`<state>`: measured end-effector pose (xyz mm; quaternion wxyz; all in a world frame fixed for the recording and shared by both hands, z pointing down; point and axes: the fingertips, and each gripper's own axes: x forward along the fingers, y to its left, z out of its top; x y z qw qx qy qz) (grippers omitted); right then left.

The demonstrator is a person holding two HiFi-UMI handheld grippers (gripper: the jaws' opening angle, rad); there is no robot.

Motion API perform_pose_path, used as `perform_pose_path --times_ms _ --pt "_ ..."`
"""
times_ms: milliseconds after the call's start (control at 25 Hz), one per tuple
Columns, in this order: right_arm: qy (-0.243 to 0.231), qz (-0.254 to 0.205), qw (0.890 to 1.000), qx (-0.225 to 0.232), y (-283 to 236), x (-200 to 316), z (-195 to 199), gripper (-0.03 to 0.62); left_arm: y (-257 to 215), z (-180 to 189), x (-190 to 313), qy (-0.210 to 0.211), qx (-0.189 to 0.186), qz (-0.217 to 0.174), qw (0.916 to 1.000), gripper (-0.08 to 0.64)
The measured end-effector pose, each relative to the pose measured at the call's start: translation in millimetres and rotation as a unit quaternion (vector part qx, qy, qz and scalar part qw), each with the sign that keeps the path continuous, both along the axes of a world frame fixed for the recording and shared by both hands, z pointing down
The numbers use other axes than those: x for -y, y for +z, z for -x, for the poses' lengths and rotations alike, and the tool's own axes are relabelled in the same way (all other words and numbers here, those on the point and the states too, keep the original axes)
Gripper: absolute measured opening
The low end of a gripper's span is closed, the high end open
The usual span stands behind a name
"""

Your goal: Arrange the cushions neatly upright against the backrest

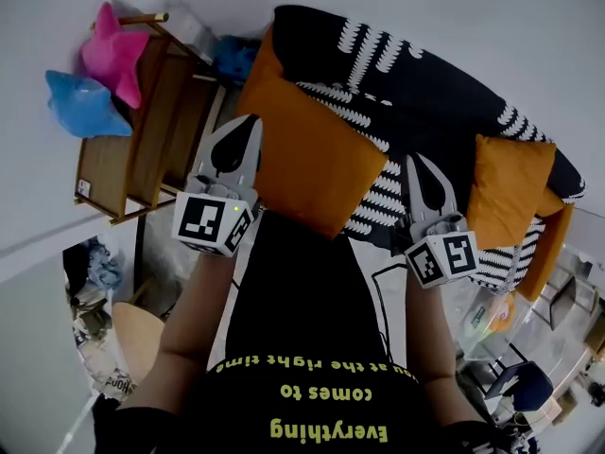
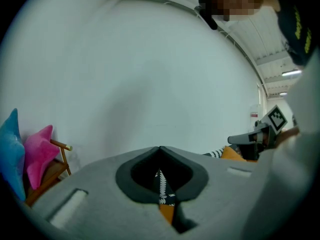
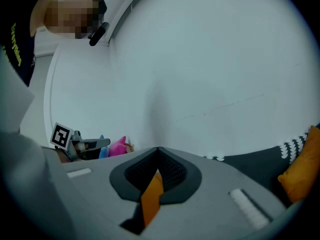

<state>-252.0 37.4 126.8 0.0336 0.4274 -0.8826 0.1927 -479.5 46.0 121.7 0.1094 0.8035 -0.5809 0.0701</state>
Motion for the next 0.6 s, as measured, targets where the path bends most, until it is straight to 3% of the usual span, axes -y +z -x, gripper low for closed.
perform_pose_path --times_ms 280,440,600 --pt "0.055 0.038 0.998 -0.009 70 21 1 0.027 53 8 35 0.025 0.009 0.039 0.9989 0.0" --pt "0.098 0.067 0.993 -0.001 125 30 -3 0.067 94 19 59 0.027 -0.015 0.066 0.9974 0.013" --pt "0.112 0.117 0.986 -0.031 194 18 -8 0.136 150 23 72 0.031 0.0 0.106 0.9939 0.093"
